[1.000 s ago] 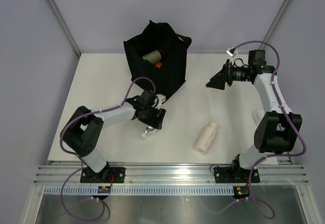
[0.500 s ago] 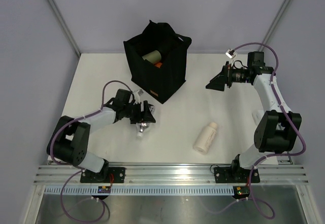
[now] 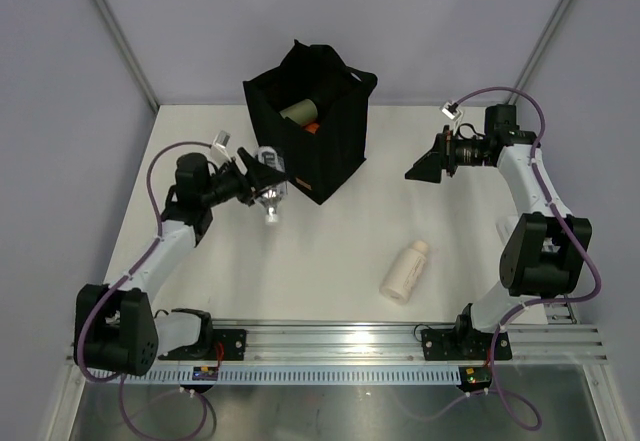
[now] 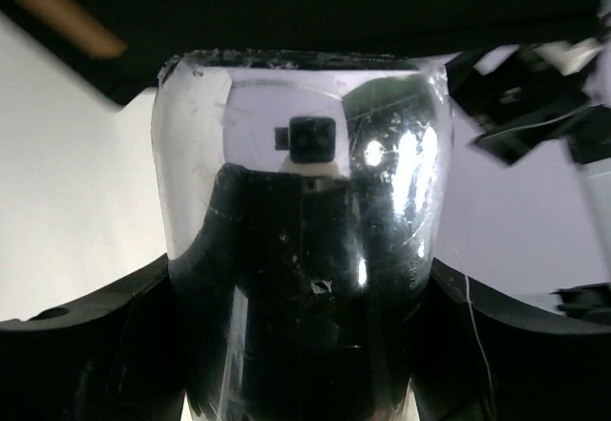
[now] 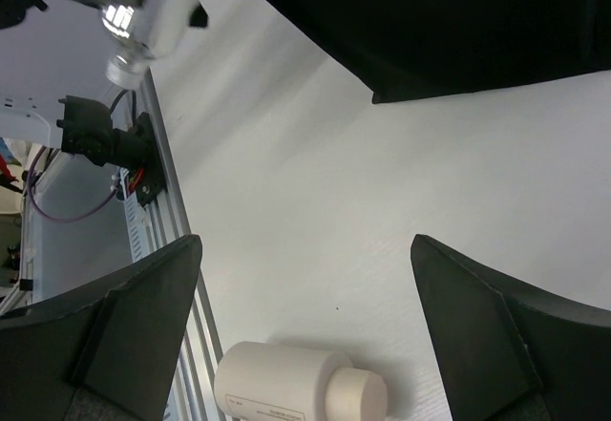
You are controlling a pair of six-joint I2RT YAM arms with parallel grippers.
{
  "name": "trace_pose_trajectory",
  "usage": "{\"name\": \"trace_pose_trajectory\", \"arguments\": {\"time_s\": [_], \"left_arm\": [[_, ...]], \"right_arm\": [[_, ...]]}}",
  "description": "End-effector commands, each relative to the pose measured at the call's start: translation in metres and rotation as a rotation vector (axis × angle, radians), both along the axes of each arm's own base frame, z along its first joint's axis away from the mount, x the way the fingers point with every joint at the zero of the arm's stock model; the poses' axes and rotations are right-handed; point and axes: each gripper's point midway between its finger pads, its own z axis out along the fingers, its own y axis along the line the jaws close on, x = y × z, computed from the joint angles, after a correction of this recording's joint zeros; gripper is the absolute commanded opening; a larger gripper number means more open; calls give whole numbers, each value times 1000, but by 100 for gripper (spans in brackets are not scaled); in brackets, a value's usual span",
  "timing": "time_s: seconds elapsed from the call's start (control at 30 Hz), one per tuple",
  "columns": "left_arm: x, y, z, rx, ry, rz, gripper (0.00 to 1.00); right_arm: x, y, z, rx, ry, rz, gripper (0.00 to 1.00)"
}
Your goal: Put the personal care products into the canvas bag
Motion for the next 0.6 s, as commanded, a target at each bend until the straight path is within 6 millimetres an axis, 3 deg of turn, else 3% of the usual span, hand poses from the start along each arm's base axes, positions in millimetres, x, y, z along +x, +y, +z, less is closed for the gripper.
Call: {"name": "trace_pose_trajectory", "arguments": {"time_s": [0.0,0.03,0.07,0.17,0.2,0.23,0.27,0.3,0.33,0.37,0.4,0.43,0.47,0.5,0.53,0.57], "left_arm": [[18,-1,173,-157,-443,35,0],[23,1,170,-155,-435,52,0],[26,2,200,-166,-498,68,0],[57,7,224,-141,-541,151,0],[62,8,251,-139,-595,165,0],[74,9,261,-137,-612,191,0],[100,2,249,-115,-586,191,0],[106,-2,281,-118,-644,185,0],[118,-9,285,-108,-645,179,0],[150,-23,256,-62,-575,156,0],[153,-29,295,-66,-657,146,0],[167,-34,294,-22,-673,149,0],[195,-49,256,30,-580,130,0],[205,-53,252,64,-576,129,0],[210,-52,274,76,-627,153,0],[219,-55,258,124,-604,144,0]], "right_arm": [[0,-3,-3,-11,-14,3,99],[0,-3,-3,-11,-13,3,100],[1,-3,-3,-11,-14,3,99],[1,-2,-3,-7,-16,5,100],[1,-2,-4,-6,-11,4,99],[2,-2,-5,-7,-10,4,100],[2,-3,-4,-9,-13,3,99],[2,-3,-5,-11,-11,3,100],[2,-3,-5,-16,-15,3,100],[0,-3,-6,-19,-9,4,99],[0,-4,-4,-26,-22,6,99],[-1,-4,-5,-32,-25,5,100],[-2,-4,-6,-37,-23,5,99],[-5,-4,-5,-40,-27,6,99],[-6,-5,-5,-50,-37,6,100],[-9,-5,-8,-50,-29,6,99]]}}
